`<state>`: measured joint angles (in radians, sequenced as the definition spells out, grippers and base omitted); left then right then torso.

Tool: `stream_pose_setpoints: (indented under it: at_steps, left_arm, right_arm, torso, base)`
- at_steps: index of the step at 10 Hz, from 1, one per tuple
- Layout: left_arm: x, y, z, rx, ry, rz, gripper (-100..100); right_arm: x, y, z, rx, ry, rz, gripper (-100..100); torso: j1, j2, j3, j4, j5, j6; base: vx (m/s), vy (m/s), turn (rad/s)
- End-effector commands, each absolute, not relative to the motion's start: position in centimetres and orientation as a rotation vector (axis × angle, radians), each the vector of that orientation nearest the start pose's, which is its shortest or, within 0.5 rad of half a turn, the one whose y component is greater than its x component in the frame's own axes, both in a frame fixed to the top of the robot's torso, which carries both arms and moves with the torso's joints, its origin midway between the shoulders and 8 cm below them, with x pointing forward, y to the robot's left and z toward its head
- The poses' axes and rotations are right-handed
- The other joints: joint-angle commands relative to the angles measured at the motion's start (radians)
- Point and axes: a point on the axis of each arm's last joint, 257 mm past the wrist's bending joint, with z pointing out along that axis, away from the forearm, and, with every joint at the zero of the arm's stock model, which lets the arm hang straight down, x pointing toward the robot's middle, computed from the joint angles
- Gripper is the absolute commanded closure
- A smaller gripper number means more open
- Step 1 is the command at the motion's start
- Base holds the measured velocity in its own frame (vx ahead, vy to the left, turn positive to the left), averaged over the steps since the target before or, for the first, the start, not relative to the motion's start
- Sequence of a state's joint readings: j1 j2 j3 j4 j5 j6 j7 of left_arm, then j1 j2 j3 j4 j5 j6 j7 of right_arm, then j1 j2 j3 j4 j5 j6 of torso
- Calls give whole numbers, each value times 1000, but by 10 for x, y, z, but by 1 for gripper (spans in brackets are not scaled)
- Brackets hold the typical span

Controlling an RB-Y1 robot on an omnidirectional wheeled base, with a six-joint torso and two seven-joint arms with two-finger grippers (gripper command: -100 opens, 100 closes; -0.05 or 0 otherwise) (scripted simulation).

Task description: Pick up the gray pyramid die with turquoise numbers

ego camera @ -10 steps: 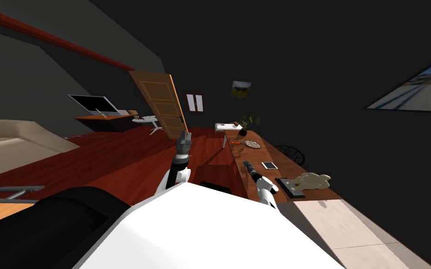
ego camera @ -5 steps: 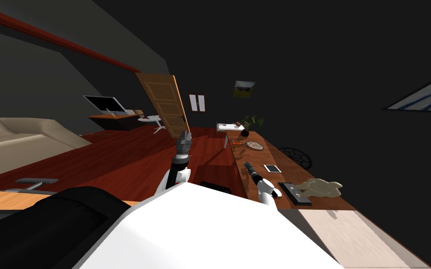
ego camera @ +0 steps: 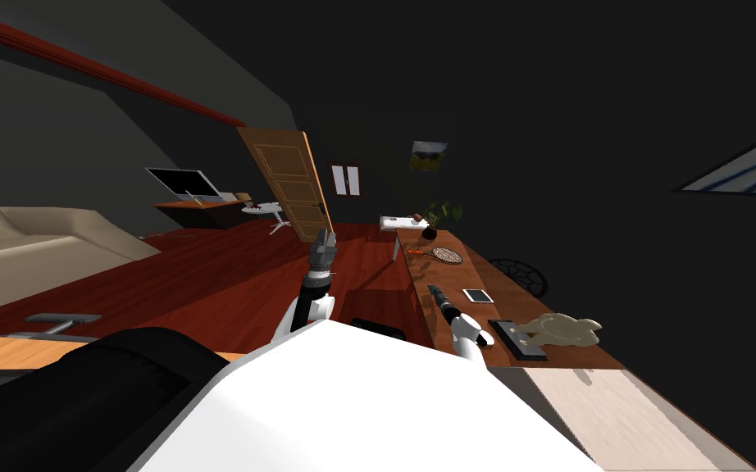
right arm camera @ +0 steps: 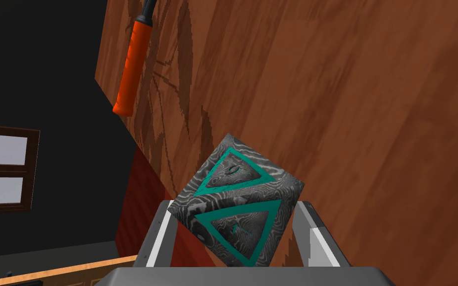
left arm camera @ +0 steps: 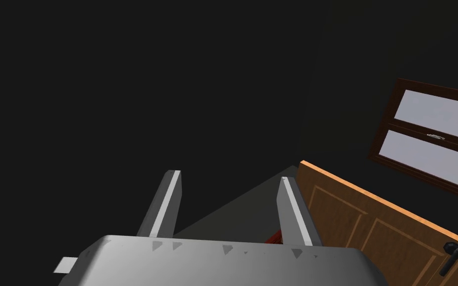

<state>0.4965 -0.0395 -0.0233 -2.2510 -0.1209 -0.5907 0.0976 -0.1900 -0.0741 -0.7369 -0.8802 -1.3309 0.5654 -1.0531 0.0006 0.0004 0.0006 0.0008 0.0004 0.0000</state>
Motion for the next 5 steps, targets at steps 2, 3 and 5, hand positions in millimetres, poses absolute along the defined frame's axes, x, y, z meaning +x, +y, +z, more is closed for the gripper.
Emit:
stream_pose_setpoints:
  at_steps: [2, 3, 5]
  left_arm:
    - [337, 257, 29, -594, 589, -1361, 0]
    - [337, 257, 29, -594, 589, -1361, 0]
    - [337, 257, 29, -594, 589, -1361, 0]
  right_arm:
    - [478, -378, -458, -1913, 1270, -1108, 100]
    - [477, -376, -461, -1914, 1274, -1099, 100]
    - [489, -374, -458, -1928, 1243, -1094, 100]
  torso:
    - [0, 0, 0, 0, 0, 0]
    - [1, 1, 1, 0, 0, 1]
    - [2, 2, 1, 0, 1, 0]
  base:
    - [-13, 11, -84]
    - [-29, 30, -107]
    - [-24, 37, -107]
